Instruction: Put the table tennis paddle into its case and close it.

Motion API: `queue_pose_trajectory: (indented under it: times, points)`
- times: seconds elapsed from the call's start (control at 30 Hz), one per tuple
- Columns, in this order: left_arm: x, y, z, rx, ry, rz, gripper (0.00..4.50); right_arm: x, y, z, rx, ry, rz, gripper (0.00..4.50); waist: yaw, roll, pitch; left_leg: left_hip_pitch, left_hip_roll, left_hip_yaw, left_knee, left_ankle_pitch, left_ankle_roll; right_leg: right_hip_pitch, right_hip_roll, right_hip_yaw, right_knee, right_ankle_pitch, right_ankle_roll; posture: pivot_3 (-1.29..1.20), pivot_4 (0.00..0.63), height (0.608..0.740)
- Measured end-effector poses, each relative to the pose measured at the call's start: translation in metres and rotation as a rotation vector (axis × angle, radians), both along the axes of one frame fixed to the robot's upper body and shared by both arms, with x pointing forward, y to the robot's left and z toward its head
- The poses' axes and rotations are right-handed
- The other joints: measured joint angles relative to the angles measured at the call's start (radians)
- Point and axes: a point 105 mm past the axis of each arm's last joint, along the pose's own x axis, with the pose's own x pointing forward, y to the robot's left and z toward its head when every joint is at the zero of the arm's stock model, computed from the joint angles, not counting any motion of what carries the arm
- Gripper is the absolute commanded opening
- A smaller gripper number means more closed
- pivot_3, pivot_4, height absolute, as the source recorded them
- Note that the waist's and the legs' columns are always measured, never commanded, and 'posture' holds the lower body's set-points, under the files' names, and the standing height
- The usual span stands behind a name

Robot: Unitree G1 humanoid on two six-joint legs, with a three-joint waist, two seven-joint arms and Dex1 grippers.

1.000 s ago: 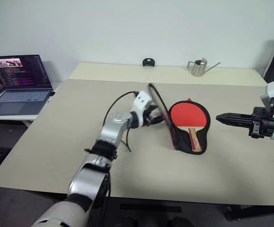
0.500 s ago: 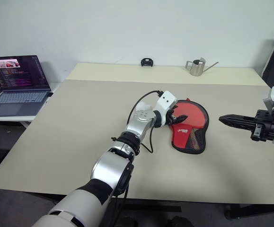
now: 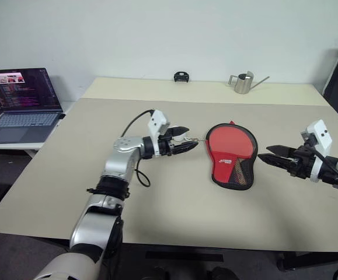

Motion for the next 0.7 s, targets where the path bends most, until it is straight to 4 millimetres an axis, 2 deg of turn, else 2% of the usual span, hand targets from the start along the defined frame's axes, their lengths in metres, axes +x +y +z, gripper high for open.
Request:
queue_pose_trajectory:
  times: [0.07,0.1,0.2,0.33,0.5,0.7]
  points:
    - [-0.012,0.012,0.010,0.011,-0.017,-0.018,3.57,0.008,0.000,-0.004,0.004,0.006,-0.006,4.30,-0.002,0.000,0.000,0.000,0.000,0.000,0.000,0.000,0.000,0.000,0.000,0.000,0.000,0.000,0.000,0.00,0.150,0.740]
    - [-0.020,0.019,0.015,0.038,-0.030,-0.024,3.57,0.013,-0.001,-0.008,0.004,0.021,-0.014,4.49,-0.003,0.000,0.000,0.000,0.000,0.000,0.000,0.000,0.000,0.000,0.000,0.000,0.000,0.000,0.000,0.00,0.150,0.740]
    - [-0.033,0.029,0.027,0.068,-0.054,-0.030,3.57,0.019,-0.004,-0.020,-0.008,0.055,-0.039,4.49,-0.004,0.000,0.000,0.001,0.001,0.000,0.000,0.000,0.000,0.000,0.000,0.000,0.000,0.000,0.000,0.00,0.150,0.740]
    - [-0.046,0.028,0.039,0.076,-0.065,-0.059,3.57,0.029,0.000,-0.035,-0.028,0.086,-0.047,4.49,-0.003,0.000,0.000,0.001,0.000,0.000,0.000,0.000,0.000,0.000,0.000,0.000,0.000,0.000,0.000,0.00,0.150,0.740]
    - [-0.050,0.040,0.049,0.096,-0.088,-0.015,3.57,0.051,-0.003,-0.057,-0.027,0.130,-0.174,4.49,-0.006,0.001,0.000,0.001,0.001,0.000,0.000,0.000,0.000,0.000,0.001,0.000,0.001,0.000,0.000,0.00,0.150,0.740]
    - [-0.052,0.041,0.051,0.096,-0.092,-0.017,3.57,0.066,-0.012,-0.073,-0.060,0.151,-0.271,4.49,-0.007,0.001,0.000,0.001,0.000,0.000,0.000,0.000,0.000,0.000,0.001,0.000,0.000,0.000,0.000,0.00,0.150,0.740]
